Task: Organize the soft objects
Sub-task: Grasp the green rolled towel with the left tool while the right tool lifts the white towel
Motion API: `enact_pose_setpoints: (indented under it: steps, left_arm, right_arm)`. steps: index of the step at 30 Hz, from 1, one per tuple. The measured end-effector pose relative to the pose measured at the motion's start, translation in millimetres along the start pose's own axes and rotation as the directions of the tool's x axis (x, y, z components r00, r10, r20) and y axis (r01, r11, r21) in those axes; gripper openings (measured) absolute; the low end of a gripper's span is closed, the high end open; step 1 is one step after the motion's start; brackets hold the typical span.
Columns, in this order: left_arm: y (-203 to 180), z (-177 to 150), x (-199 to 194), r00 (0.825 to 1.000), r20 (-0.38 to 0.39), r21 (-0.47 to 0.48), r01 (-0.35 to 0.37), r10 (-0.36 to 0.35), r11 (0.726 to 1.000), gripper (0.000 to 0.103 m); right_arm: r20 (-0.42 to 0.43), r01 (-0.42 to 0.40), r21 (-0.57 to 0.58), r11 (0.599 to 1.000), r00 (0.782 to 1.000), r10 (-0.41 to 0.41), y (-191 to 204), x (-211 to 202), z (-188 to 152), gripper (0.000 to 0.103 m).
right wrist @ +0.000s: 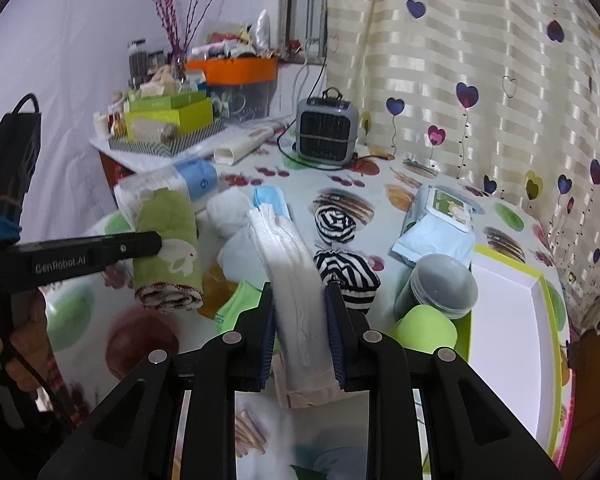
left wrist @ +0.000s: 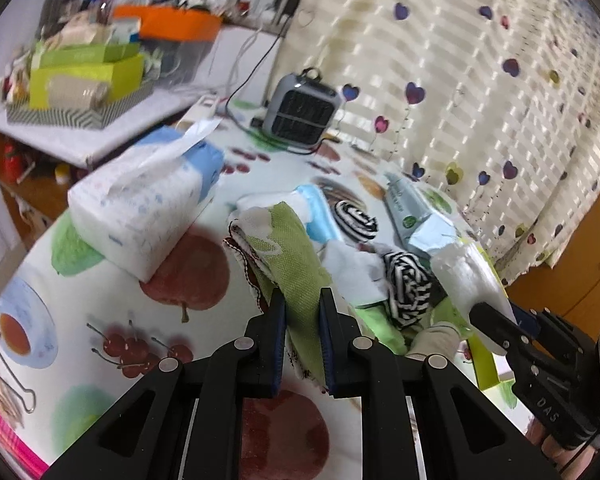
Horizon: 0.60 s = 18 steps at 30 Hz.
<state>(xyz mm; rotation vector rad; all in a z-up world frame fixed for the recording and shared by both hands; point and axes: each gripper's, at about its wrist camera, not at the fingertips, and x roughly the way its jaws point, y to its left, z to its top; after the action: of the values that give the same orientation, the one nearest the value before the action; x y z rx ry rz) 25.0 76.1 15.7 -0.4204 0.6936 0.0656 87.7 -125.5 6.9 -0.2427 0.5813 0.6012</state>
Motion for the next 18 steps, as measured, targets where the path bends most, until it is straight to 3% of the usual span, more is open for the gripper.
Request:
enact_pose_setpoints:
  steps: [18]
  left_arm:
    - [-62,-8,-8,0.999,0.024,0.188,0.038,-0.043,0.981,0.015]
  right_arm:
    - [0.039,0.04,0.098,0.994,0.998,-0.044,-32,-28,-11,0.025]
